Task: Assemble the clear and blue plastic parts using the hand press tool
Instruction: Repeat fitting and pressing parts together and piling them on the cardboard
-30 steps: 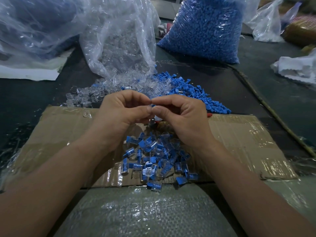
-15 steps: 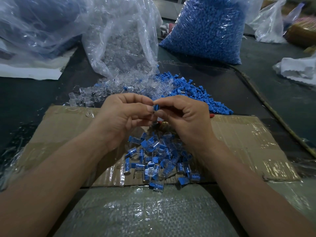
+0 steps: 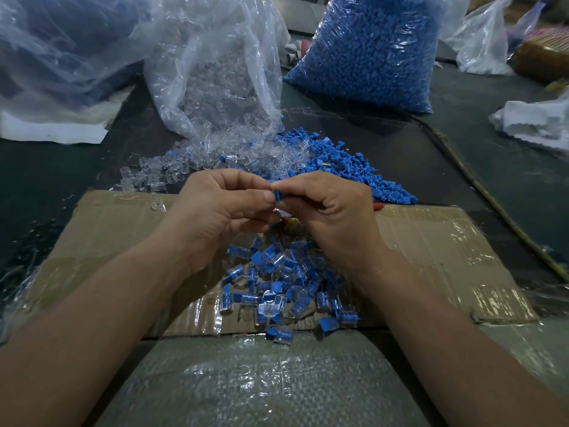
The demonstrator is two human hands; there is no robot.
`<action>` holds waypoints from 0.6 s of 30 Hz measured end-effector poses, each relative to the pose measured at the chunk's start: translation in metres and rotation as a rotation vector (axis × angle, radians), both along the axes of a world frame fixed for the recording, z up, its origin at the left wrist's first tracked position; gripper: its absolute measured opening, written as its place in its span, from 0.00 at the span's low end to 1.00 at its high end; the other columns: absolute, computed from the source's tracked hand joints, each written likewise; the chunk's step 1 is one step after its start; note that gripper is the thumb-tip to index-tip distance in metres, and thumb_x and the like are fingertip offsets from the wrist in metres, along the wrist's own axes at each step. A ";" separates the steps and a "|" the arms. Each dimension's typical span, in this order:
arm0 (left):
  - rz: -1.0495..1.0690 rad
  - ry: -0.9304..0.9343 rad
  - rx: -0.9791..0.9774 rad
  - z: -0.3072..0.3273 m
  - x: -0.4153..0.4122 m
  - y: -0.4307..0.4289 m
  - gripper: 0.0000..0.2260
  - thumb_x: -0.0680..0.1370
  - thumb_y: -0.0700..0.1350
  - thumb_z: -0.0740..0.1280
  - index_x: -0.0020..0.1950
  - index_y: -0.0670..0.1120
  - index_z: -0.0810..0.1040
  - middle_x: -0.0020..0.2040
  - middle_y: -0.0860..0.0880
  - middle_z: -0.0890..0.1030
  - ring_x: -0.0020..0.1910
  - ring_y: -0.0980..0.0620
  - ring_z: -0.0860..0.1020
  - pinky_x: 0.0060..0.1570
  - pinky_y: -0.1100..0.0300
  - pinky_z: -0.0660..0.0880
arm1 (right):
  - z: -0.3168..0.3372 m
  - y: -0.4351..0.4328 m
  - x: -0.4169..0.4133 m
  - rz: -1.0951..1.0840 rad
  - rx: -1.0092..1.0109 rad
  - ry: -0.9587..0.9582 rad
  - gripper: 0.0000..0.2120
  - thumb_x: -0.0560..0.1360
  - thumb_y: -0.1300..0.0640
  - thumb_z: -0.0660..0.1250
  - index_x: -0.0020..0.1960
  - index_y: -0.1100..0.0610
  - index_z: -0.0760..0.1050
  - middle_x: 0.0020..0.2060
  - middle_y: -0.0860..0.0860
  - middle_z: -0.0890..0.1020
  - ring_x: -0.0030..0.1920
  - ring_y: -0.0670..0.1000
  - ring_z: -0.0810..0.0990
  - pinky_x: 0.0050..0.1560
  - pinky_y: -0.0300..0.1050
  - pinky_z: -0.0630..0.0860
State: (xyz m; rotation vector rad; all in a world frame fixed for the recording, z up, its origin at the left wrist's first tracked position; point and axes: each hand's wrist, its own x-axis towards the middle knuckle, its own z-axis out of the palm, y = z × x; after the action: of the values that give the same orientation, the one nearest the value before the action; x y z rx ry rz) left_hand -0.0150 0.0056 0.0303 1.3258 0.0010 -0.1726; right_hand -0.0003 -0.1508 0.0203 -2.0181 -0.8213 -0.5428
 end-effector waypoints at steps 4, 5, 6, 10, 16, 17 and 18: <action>0.015 -0.033 0.030 0.000 0.000 0.000 0.06 0.60 0.37 0.68 0.35 0.40 0.77 0.27 0.45 0.80 0.26 0.52 0.80 0.25 0.66 0.75 | 0.000 -0.001 0.000 0.012 -0.003 0.003 0.10 0.69 0.67 0.70 0.50 0.65 0.80 0.43 0.55 0.83 0.45 0.47 0.81 0.49 0.40 0.78; 0.017 -0.041 0.036 0.000 0.000 -0.001 0.06 0.60 0.37 0.68 0.35 0.40 0.76 0.27 0.46 0.80 0.26 0.53 0.79 0.26 0.66 0.75 | 0.000 -0.001 0.000 0.012 -0.002 0.006 0.10 0.69 0.67 0.70 0.50 0.65 0.80 0.43 0.55 0.83 0.45 0.47 0.81 0.49 0.40 0.78; 0.018 -0.050 0.038 0.000 -0.001 -0.001 0.06 0.60 0.38 0.68 0.36 0.40 0.76 0.27 0.46 0.80 0.25 0.53 0.79 0.26 0.66 0.75 | 0.000 0.000 0.000 0.012 -0.001 0.008 0.10 0.69 0.67 0.70 0.50 0.65 0.80 0.43 0.55 0.83 0.44 0.47 0.81 0.48 0.41 0.78; 0.023 -0.055 0.018 0.000 0.000 -0.001 0.06 0.61 0.37 0.68 0.36 0.39 0.76 0.27 0.46 0.80 0.26 0.54 0.79 0.26 0.67 0.75 | 0.005 0.000 0.000 -0.009 -0.050 0.026 0.11 0.68 0.63 0.71 0.50 0.63 0.81 0.42 0.51 0.82 0.44 0.45 0.79 0.47 0.36 0.77; 0.097 -0.066 -0.017 -0.003 0.003 0.005 0.06 0.62 0.38 0.69 0.37 0.40 0.77 0.29 0.47 0.80 0.30 0.51 0.80 0.30 0.66 0.77 | 0.018 -0.031 0.012 -0.210 -0.204 0.387 0.13 0.68 0.54 0.71 0.52 0.55 0.80 0.39 0.36 0.76 0.41 0.36 0.78 0.45 0.28 0.74; 0.099 -0.073 -0.013 -0.003 0.004 0.006 0.06 0.62 0.38 0.69 0.37 0.40 0.76 0.29 0.47 0.80 0.30 0.52 0.81 0.30 0.66 0.76 | 0.020 -0.039 0.014 -0.231 -0.234 0.449 0.12 0.68 0.53 0.72 0.52 0.52 0.79 0.38 0.36 0.77 0.42 0.35 0.77 0.44 0.28 0.74; 0.098 -0.077 -0.011 -0.003 0.004 0.006 0.06 0.61 0.38 0.68 0.37 0.40 0.76 0.29 0.48 0.80 0.30 0.52 0.81 0.30 0.66 0.77 | 0.022 -0.046 0.016 -0.234 -0.265 0.514 0.12 0.67 0.53 0.72 0.51 0.49 0.79 0.39 0.36 0.77 0.42 0.35 0.77 0.45 0.28 0.73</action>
State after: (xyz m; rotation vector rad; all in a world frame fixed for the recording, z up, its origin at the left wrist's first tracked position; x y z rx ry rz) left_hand -0.0110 0.0117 0.0271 1.3173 -0.0008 -0.0385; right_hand 0.0160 -0.1969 0.0418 -2.3673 -0.3583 -0.0248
